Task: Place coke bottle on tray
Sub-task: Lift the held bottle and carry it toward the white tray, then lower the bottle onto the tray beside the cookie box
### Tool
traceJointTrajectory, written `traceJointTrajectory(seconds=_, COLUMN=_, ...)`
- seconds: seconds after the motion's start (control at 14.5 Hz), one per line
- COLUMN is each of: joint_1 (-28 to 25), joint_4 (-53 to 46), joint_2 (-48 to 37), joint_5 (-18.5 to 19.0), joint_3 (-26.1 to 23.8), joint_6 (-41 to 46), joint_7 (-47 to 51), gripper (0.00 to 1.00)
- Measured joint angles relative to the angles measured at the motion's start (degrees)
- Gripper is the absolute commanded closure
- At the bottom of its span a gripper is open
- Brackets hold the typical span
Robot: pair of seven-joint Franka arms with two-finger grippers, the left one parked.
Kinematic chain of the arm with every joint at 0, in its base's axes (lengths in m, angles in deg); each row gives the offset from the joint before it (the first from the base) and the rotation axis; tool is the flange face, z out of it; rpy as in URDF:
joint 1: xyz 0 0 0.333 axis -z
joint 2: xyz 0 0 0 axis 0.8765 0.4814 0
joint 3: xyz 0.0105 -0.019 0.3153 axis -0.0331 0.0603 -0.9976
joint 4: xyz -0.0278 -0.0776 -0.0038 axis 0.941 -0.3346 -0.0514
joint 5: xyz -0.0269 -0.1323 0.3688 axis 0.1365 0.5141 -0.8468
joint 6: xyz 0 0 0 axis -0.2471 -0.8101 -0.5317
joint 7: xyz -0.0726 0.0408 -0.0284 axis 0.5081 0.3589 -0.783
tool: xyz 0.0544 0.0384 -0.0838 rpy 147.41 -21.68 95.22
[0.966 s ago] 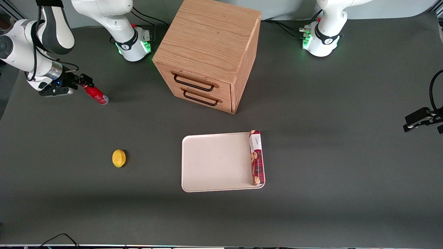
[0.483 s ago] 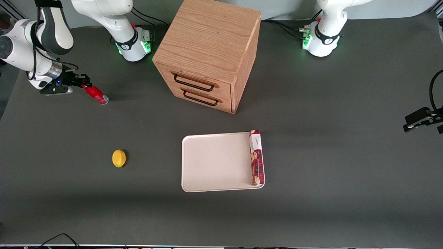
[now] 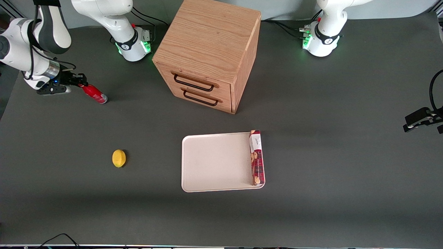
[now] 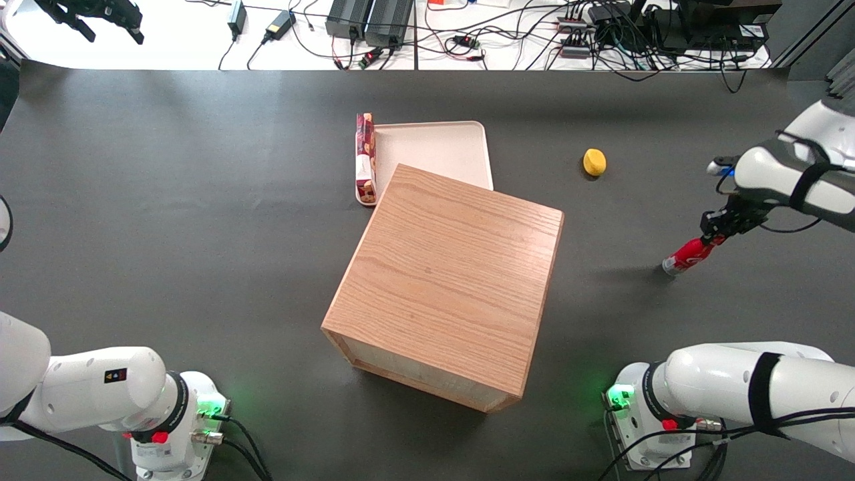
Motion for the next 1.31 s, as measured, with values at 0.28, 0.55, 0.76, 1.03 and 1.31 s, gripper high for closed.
traceJointTrajectory(seconds=0.28, joint_1=-0.9, joint_4=-16.7, joint_2=0.1, joint_5=-0.8, joint_3=-5.0, joint_6=13.1, joint_7=0.0, gripper=1.0)
traceJointTrajectory(seconds=0.55, joint_1=-1.2, joint_4=-41.1, joint_2=7.3, joint_5=-8.1, joint_3=-12.5, joint_6=28.7, joint_7=0.0, gripper=1.0)
traceJointTrajectory(seconds=0.76, joint_1=-1.3, joint_4=-61.2, joint_2=18.6, joint_5=-11.6, joint_3=-18.4, joint_6=37.9, joint_7=1.4, gripper=1.0)
traceJointTrajectory(seconds=1.03, joint_1=-1.2, joint_4=-79.4, joint_2=34.3, joint_5=-14.8, joint_3=-29.8, joint_6=42.0, joint_7=17.4, gripper=1.0)
traceJointTrajectory(seconds=1.31, joint_1=-2.2, joint_4=-83.7, joint_2=44.7, joint_5=-13.8, joint_3=-43.0, joint_6=34.4, joint_7=43.4, gripper=1.0)
